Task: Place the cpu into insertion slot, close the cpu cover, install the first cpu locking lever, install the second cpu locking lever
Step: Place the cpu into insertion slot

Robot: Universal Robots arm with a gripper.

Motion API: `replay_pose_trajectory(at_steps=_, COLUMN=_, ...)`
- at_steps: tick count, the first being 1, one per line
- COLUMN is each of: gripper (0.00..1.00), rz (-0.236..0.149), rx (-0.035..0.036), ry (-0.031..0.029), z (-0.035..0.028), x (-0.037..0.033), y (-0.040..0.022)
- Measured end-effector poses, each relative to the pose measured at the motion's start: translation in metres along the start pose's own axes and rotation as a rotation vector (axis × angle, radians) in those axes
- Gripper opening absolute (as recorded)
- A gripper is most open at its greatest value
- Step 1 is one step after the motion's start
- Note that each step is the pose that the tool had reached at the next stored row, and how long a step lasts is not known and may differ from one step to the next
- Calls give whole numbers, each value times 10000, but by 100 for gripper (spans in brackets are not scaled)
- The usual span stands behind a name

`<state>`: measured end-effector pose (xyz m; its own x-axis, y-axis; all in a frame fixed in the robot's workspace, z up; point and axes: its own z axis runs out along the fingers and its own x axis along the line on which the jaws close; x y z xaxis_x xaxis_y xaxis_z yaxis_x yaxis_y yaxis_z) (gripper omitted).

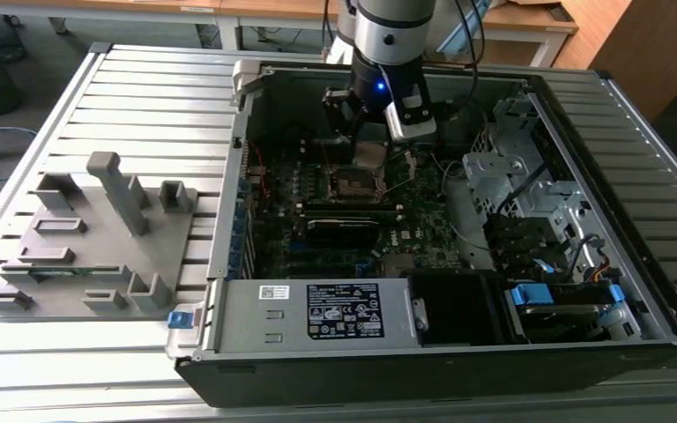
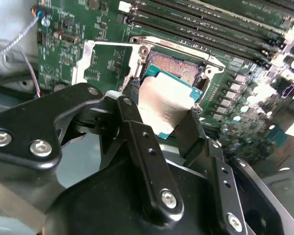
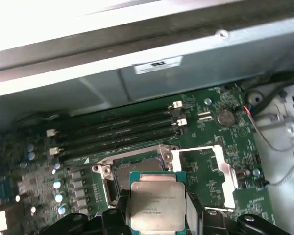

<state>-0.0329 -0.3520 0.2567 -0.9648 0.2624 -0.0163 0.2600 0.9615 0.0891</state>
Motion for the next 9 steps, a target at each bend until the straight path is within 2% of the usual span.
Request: replay_pose_trajectory(at_steps=9, gripper=54, rz=1629, rx=27, ry=-146, z=29, x=0, y=-3)
